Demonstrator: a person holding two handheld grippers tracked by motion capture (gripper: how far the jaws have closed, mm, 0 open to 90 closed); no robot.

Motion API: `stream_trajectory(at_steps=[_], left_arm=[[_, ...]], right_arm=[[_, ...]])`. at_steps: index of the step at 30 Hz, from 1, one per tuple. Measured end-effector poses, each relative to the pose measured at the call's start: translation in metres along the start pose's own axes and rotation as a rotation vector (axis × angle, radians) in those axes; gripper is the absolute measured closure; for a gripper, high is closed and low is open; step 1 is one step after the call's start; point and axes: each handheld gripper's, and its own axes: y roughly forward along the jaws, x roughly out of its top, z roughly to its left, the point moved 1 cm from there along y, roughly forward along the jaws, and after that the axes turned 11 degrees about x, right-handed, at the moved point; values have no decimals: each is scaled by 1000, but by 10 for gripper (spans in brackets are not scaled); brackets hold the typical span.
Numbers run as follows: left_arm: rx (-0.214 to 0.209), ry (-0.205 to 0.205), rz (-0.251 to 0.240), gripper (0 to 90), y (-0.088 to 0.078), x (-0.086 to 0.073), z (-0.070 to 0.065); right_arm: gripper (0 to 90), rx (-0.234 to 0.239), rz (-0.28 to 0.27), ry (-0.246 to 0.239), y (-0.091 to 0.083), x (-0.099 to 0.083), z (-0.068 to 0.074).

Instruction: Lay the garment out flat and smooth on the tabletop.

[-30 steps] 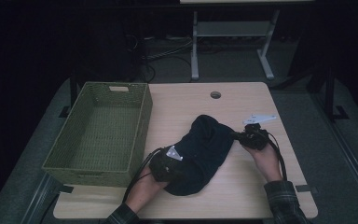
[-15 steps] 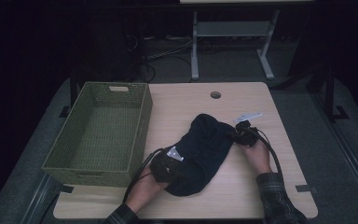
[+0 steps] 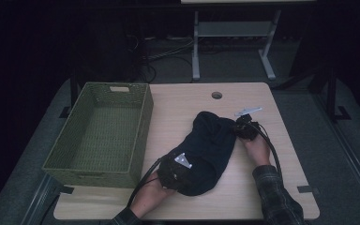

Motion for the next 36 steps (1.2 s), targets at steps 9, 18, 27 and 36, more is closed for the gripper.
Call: stream_trajectory(at_steps=[9, 18, 27, 36], left_arm=[[37, -18, -77, 900, -18, 18, 12], [158, -36, -138, 900, -19, 56, 39], [240, -107, -123, 900, 9, 83, 78], [261, -132, -83, 900, 29, 79, 90]], right_arm=[[900, 47, -58, -30, -35, -11, 20], [900, 89, -51, -90, -47, -30, 53], [900, 176, -24, -138, -47, -46, 92], [900, 194, 16, -176, -44, -59, 110]])
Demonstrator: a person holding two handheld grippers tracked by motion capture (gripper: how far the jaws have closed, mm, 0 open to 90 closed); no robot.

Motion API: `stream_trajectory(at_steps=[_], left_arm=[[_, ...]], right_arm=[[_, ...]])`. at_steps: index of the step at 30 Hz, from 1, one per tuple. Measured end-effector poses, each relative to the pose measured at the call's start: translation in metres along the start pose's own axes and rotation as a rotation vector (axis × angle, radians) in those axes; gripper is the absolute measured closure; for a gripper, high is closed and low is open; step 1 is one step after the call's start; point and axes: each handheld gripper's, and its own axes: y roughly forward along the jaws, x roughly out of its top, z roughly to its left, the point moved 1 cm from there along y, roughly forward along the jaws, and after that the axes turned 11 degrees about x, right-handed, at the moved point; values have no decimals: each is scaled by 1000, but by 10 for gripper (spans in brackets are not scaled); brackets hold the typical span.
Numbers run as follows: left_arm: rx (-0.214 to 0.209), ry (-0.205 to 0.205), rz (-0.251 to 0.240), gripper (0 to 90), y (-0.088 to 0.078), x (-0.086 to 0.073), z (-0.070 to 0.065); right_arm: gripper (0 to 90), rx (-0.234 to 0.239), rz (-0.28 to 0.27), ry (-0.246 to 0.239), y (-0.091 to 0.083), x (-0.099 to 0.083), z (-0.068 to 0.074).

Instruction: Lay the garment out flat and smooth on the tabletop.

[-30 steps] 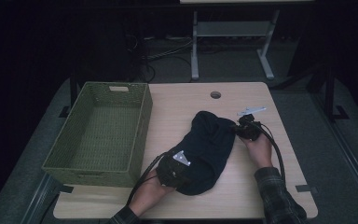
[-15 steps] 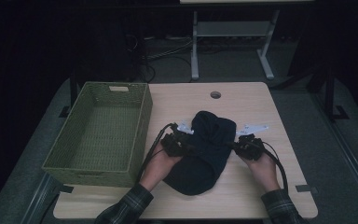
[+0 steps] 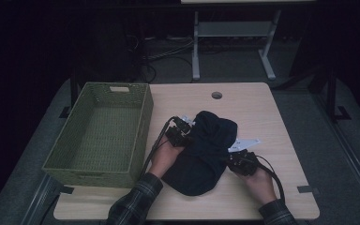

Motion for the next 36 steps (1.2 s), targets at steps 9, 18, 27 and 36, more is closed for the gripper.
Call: stream_trajectory(at_steps=[9, 18, 27, 36], left_arm=[[-4, 12, 41, 900, 5, -7, -1], [-10, 67, 73, 900, -9, -21, -13], [-48, 63, 63, 900, -24, -43, -24], [-100, 59, 42, 900, -36, -52, -30]], right_arm=[[900, 4, 49, 18, 9, -6, 0], [900, -65, 67, 31, 1, -8, -12], [900, -71, 82, 44, -4, -11, -15], [900, -56, 109, 26, -10, -15, -9]])
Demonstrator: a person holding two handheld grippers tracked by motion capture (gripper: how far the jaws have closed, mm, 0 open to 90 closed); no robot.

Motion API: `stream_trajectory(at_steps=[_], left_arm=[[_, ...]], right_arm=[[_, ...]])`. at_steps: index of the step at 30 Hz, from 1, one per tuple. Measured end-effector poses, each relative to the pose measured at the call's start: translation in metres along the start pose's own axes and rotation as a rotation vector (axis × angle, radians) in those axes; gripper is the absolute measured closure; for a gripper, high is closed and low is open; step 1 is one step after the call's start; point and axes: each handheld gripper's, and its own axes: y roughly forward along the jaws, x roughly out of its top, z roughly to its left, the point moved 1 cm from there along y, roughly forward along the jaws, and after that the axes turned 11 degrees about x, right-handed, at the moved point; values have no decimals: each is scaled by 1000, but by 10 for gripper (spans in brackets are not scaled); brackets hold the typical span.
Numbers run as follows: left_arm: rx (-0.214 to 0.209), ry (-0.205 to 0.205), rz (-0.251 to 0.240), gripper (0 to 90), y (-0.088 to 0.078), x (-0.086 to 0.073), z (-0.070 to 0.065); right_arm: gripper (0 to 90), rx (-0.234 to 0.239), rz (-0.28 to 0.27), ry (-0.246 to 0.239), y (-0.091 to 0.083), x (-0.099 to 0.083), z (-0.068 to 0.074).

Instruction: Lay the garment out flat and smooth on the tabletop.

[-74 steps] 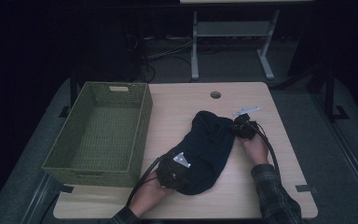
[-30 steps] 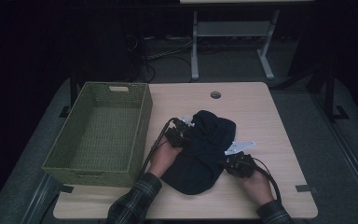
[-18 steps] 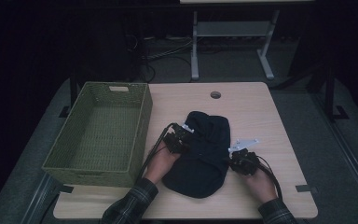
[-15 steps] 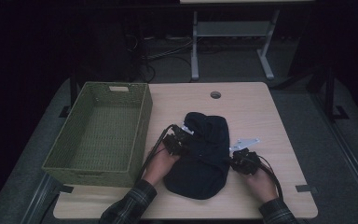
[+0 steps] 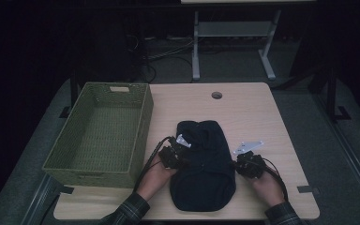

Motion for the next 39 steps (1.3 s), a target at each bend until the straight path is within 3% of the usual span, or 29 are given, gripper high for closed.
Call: stream_trajectory(at_steps=[3, 4, 5, 10, 15, 17, 21, 24, 28, 33, 39], left_arm=[[41, -33, -59, 900, -10, 6, 10], [41, -33, -59, 900, -10, 6, 10], [56, -53, -80, 900, -14, 11, 17], [64, -88, -110, 900, -11, 19, 26], [111, -76, -53, 900, 8, 23, 31], [160, -57, -3, 900, 19, 20, 34], [148, -85, -6, 900, 19, 16, 39], [157, -71, 0, 900, 17, 14, 35], [112, -74, -6, 900, 16, 11, 33], [47, -45, -8, 900, 16, 11, 14], [28, -23, -9, 900, 17, 14, 4]], right_arm=[[900, -6, -61, -12, -5, 8, -8], [900, -6, -61, -12, -5, 8, -8], [900, -14, -78, -6, -5, 16, -15], [900, -1, -118, 15, 3, 35, -31], [900, -13, -106, 45, 21, 49, -48], [900, -30, -66, 50, 30, 49, -52], [900, -40, -58, 60, 29, 44, -54], [900, -59, -43, 56, 26, 41, -52], [900, -71, -31, 52, 22, 36, -49], [900, -87, -16, 57, 10, 21, -45], [900, -91, -18, 65, 1, 10, -44]])
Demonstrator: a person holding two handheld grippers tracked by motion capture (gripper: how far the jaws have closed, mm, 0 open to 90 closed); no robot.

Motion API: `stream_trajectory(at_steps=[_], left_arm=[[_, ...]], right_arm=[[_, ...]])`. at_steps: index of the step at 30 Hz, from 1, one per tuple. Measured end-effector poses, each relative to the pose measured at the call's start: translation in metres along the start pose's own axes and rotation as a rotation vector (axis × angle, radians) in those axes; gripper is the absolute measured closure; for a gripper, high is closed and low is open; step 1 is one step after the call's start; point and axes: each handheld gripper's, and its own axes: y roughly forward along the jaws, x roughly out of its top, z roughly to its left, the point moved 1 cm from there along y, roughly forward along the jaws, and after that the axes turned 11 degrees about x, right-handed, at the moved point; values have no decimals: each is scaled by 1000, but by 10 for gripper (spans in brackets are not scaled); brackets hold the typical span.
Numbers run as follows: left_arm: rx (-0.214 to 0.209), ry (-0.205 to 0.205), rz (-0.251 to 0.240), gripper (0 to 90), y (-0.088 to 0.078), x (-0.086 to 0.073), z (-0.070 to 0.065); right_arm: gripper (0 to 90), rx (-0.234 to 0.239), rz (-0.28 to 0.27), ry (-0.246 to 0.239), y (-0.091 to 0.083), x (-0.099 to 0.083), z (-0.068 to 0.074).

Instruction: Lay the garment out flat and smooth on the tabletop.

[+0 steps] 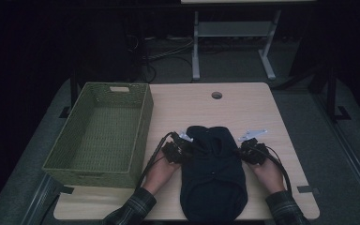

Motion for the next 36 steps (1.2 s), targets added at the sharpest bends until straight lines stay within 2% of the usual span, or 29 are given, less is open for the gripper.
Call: stream_trajectory(at_steps=[3, 4, 6, 7, 8, 12, 13, 15, 16, 17, 20, 21, 22, 23, 24, 25, 29, 30, 33, 36], left_arm=[[-3, -1, -2, 900, 0, 0, -1], [-20, -13, -3, 900, 1, 0, 1], [-28, -14, -4, 900, 1, 0, 2], [-38, -29, -11, 900, 0, 0, 3], [-39, -28, -14, 899, -1, 0, 4], [-34, -28, -21, 815, -5, 2, 8], [-25, -25, -24, 787, -6, 3, 9], [-27, -25, -36, 712, -8, 5, 13], [-28, -14, -31, 712, -9, 6, 15], [-22, -7, -39, 660, -11, 6, 16], [-21, 0, -55, 571, -15, 9, 20], [-20, 3, -59, 571, -16, 10, 21], [-22, 8, -62, 504, -17, 12, 23], [-25, 7, -66, 504, -18, 13, 25], [-19, 1, -74, 462, -21, 16, 28], [-19, 1, -74, 445, -21, 16, 28], [-4, -6, -104, 413, -29, 24, 33], [7, -7, -120, 408, -33, 28, 36], [18, -13, -136, 408, -37, 35, 41], [28, -21, -139, 415, -37, 42, 46]], right_arm=[[900, 3, -1, 1, -1, -1, -1], [900, 4, -5, -2, -1, -1, -2], [900, 7, -5, 1, -1, 0, -3], [898, 19, -15, -4, -1, 0, -4], [845, 22, -27, -2, -3, 0, -5], [806, 34, -65, 9, -8, 1, -7], [771, 43, -83, 12, -10, 2, -9], [742, 45, -78, 12, -10, 2, -10], [729, 46, -77, 13, -11, 3, -10], [685, 55, -87, 11, -14, 5, -12], [627, 65, -85, 0, -15, 9, -13], [627, 65, -85, 0, -15, 9, -13], [595, 71, -99, 0, -16, 11, -14], [595, 71, -99, 0, -16, 11, -14], [540, 82, -90, 6, -16, 14, -16], [540, 82, -90, 6, -16, 14, -16], [503, 82, -98, 3, -18, 20, -17], [501, 79, -115, -3, -21, 23, -18], [481, 86, -110, 4, -22, 28, -22], [492, 83, -126, 5, -24, 35, -25]])
